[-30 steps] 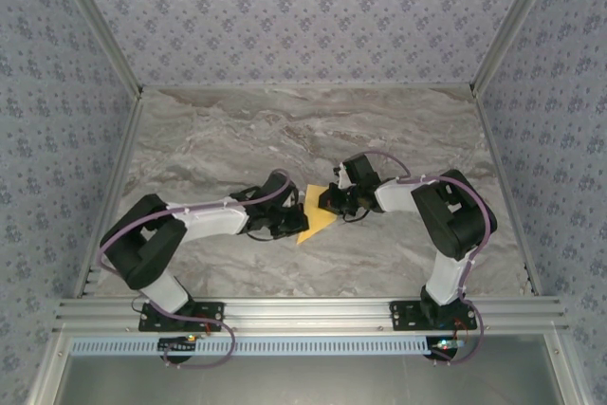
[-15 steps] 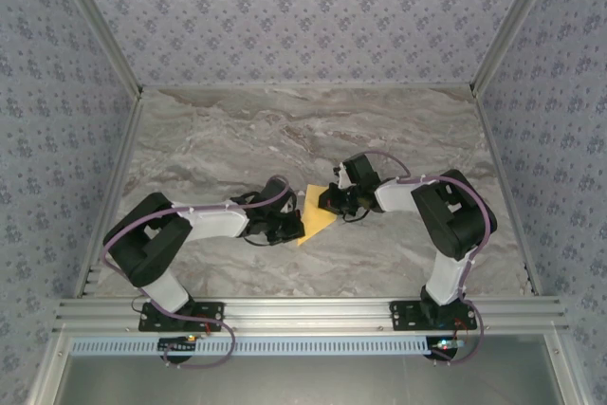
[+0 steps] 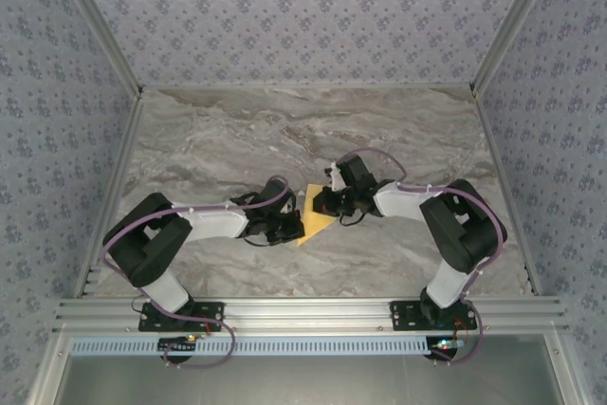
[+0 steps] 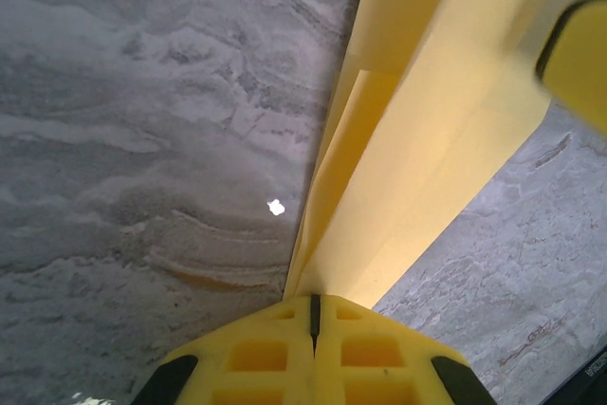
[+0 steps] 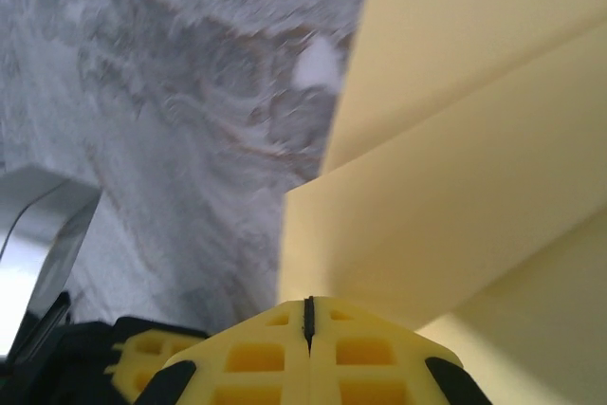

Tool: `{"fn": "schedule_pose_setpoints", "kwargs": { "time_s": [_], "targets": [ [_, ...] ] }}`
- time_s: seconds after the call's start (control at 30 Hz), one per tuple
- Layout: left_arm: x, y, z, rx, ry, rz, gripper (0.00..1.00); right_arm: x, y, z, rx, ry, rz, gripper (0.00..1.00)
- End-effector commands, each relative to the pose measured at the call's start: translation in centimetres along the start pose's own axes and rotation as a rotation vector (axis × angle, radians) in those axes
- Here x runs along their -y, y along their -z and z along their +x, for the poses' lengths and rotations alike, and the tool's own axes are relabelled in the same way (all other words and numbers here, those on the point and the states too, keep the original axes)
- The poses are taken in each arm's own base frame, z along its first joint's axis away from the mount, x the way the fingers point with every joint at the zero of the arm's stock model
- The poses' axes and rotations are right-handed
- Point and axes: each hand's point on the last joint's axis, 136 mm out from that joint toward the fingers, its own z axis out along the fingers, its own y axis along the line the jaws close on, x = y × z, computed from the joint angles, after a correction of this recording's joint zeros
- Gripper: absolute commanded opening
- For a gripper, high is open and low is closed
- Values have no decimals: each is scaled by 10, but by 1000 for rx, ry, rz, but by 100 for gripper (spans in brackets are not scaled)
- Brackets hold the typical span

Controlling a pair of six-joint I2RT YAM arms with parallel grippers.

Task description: Fold a paper plane with a square sheet of paper (pick it up from the middle)

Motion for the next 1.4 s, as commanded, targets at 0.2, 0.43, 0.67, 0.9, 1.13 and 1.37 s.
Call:
{"fn": "schedule_pose_setpoints", "kwargs": {
  "time_s": [0.2,0.43,0.67,0.9,1.13,1.37],
  "targets": [
    [-41,-5,16,-36,39,-140,0,0,-22,37,-113,41,16,0],
    [-41,-3,17,-35,37,-137,0,18,-31,42,-137,10,56,0],
    [-44,-2,19,-37,38,-147,0,9,-19,28,-88,19,14,0],
    [-49,-2,23,-49,46,-165,0,44,-27,24,-117,19,44,0],
    [-63,-3,37,-90,60,-196,0,71,-14,-17,-33,-30,60,0],
    [-62,-2,37,-86,56,-191,0,79,1,-61,25,-49,33,0]
  ]
}}
